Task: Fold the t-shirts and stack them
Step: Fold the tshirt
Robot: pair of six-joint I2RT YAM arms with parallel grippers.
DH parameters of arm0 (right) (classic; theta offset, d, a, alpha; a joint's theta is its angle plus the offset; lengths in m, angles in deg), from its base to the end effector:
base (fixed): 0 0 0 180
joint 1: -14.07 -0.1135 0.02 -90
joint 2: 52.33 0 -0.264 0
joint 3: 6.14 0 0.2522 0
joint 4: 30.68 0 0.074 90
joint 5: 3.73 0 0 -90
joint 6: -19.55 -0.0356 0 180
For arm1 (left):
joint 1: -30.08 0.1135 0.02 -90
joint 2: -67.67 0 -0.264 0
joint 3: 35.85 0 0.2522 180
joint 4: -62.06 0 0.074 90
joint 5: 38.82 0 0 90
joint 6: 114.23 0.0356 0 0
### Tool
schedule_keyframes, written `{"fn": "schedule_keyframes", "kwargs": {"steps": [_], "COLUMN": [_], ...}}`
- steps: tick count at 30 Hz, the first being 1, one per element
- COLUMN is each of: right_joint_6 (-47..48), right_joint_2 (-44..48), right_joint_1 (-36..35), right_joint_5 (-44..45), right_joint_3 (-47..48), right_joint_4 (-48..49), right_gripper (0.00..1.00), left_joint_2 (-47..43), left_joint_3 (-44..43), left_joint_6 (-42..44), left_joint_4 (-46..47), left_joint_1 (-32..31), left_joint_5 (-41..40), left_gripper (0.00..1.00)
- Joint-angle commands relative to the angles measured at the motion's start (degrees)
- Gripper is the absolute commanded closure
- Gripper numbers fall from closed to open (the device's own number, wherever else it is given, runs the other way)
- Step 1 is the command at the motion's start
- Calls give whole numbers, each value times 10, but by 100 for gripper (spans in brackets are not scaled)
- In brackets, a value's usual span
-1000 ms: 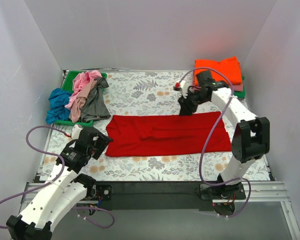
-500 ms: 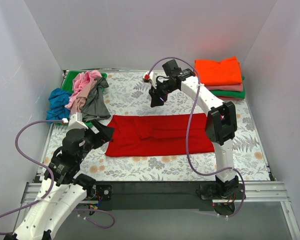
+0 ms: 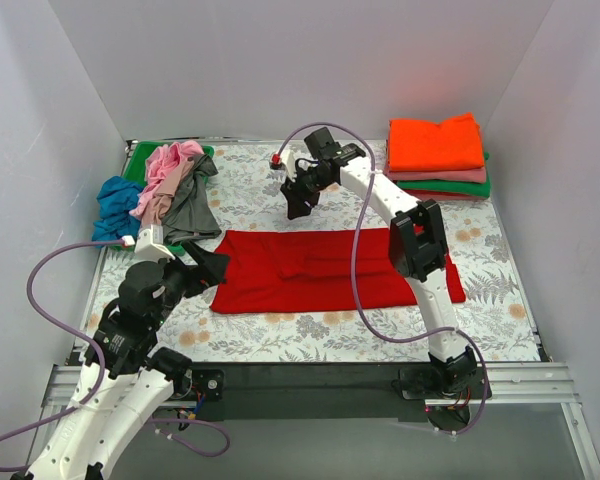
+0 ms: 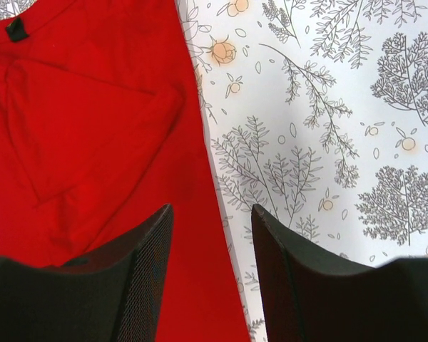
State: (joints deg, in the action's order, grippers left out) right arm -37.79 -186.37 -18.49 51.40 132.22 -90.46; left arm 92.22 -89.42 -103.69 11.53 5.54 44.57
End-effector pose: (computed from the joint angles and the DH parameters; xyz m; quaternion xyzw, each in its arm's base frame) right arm 0.4219 0.2935 0.2373 -0.5659 0.7195 0.2859 0.2835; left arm 0.0946 -0.0387 0.3054 -0.4093 0.7173 -0.4134 0.3834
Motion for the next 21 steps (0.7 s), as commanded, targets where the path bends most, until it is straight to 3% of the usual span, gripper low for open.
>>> {"fn": "schedule_keyframes", "kwargs": {"steps": [1, 21], "right_joint_6": [-18, -50], "right_joint_2": [-12, -77], "right_joint_1": [-7, -22], "right_joint_5": [2, -7], "right_joint_3": [39, 75], "right_joint_4": [17, 31], "right_gripper": [45, 42], "left_joint_2": [-2, -1], "left_joint_3": [2, 18], "left_joint_6": [9, -10], "left_joint_4": [10, 12], "left_joint_1": [3, 2], "left_joint_5": [-2, -11], "left_gripper": [17, 16]}}
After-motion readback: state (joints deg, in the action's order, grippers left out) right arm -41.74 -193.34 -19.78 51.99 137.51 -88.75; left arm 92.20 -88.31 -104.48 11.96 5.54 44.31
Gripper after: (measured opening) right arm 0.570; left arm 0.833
